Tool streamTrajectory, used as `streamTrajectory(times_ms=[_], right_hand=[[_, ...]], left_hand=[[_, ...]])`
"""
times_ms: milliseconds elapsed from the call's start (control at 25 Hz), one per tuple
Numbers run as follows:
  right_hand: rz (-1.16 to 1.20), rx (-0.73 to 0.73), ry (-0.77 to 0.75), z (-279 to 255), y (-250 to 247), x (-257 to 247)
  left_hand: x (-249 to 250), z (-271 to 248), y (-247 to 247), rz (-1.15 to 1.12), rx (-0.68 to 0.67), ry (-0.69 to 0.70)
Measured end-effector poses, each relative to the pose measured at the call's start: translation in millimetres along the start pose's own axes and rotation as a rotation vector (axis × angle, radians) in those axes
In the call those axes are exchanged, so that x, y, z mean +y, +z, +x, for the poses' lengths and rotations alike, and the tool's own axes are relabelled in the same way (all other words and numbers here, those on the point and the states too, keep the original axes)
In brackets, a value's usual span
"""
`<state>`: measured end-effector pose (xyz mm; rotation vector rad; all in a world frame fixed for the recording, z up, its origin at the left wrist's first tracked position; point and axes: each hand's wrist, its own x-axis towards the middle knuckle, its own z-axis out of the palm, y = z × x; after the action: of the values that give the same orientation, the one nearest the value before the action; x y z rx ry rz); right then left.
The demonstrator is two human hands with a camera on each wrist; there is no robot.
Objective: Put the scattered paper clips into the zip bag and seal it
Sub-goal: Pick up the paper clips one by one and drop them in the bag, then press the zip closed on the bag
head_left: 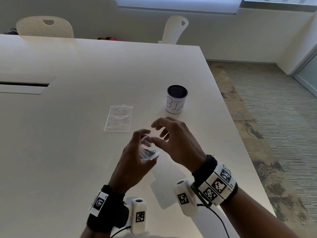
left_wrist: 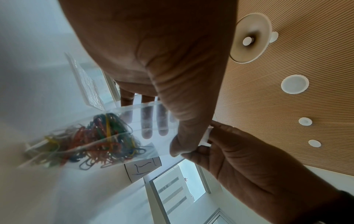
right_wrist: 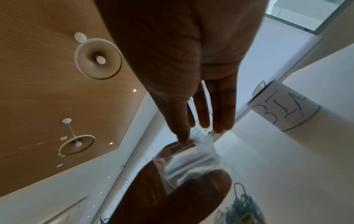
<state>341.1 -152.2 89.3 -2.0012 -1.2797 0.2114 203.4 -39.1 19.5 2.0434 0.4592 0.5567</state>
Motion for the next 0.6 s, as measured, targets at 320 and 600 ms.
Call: streamTrajectory(times_ms=[320, 600], right_hand=[[-0.022, -0.079, 0.031, 28.4, 8.6, 2.1], [-0.009, -0.122, 0.073, 42.5, 7.2, -2.3]], left_hand=[[1.5, -9.8, -6.3, 0.172, 0.061, 0.044], [18.3, -25.1, -14.4, 0.313, 0.203, 0.1]])
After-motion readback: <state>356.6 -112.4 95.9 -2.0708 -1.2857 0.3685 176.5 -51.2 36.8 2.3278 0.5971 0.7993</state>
